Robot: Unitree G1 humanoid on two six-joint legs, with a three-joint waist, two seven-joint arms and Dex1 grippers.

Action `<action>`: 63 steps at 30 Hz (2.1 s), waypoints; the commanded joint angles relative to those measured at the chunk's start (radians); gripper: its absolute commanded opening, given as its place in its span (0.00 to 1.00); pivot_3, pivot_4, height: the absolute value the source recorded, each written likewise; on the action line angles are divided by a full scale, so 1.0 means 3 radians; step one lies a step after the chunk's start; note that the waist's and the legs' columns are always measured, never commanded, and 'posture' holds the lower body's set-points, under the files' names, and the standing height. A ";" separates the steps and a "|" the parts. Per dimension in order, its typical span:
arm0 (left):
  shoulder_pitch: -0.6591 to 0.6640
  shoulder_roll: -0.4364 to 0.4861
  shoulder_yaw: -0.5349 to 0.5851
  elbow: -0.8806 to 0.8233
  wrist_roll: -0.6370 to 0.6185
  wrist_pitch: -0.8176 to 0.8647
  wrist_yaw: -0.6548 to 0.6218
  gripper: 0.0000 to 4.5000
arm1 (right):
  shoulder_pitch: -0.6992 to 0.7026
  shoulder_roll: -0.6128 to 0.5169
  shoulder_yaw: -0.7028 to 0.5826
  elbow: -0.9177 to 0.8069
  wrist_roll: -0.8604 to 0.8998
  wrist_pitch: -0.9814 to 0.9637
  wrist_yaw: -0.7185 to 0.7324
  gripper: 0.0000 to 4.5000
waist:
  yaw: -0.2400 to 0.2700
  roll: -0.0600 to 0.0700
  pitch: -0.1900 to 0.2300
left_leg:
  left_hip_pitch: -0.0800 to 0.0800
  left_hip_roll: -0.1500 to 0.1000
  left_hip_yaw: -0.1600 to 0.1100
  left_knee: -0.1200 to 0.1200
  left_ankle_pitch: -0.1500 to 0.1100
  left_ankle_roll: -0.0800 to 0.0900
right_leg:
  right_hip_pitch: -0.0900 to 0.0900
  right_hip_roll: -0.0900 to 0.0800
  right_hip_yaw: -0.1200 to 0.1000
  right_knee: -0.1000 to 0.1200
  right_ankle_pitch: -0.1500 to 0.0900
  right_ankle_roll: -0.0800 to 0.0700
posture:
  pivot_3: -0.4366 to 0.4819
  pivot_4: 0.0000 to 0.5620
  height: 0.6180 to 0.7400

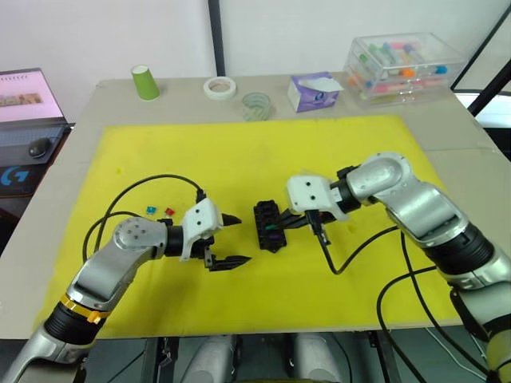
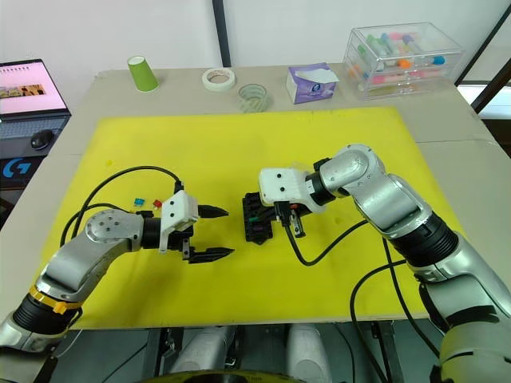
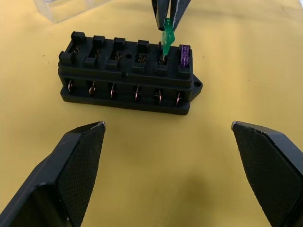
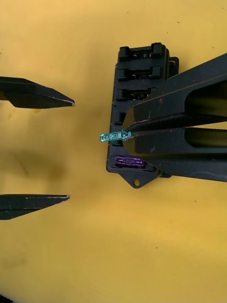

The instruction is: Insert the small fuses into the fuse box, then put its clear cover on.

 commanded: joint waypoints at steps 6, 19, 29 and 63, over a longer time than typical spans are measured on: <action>-0.0055 -0.0078 -0.0029 0.0010 0.0140 -0.0128 -0.0043 0.99 | 0.0027 0.0056 -0.0100 -0.0027 -0.0050 0.0095 0.0008 0.00 | 0.0001 0.0000 0.0000 | 0.0000 -0.0001 0.0000 0.0000 0.0000 0.0000 | 0.0000 0.0000 0.0000 0.0000 0.0000 0.0000 | 0.48 0.27 1.00; -0.0021 -0.0117 -0.0023 -0.0032 0.0203 -0.0132 -0.0064 0.99 | 0.0092 0.0110 -0.0060 0.0074 -0.0187 0.0117 -0.0038 0.00 | 0.0000 0.0000 0.0000 | 0.0000 0.0000 0.0000 0.0001 0.0000 0.0000 | 0.0001 0.0000 0.0000 0.0000 0.0000 0.0000 | 0.48 0.27 1.00; -0.0014 -0.0137 -0.0045 -0.0058 0.0231 -0.0128 -0.0073 0.99 | 0.0029 0.0136 -0.0239 -0.0042 0.0012 0.0445 -0.0012 0.00 | 0.0002 0.0000 0.0000 | 0.0000 -0.0001 0.0000 0.0001 0.0000 0.0000 | 0.0001 0.0000 0.0000 0.0000 0.0000 0.0000 | 0.48 0.27 1.00; -0.0025 -0.0186 -0.0073 -0.0099 0.0296 -0.0136 -0.0040 0.99 | -0.0059 0.0078 -0.0080 -0.0093 -0.0242 0.0384 0.0207 0.00 | 0.0003 0.0000 0.0000 | 0.0000 -0.0001 0.0000 0.0001 0.0000 0.0000 | 0.0001 0.0000 0.0000 0.0001 0.0000 0.0000 | 0.48 0.27 1.00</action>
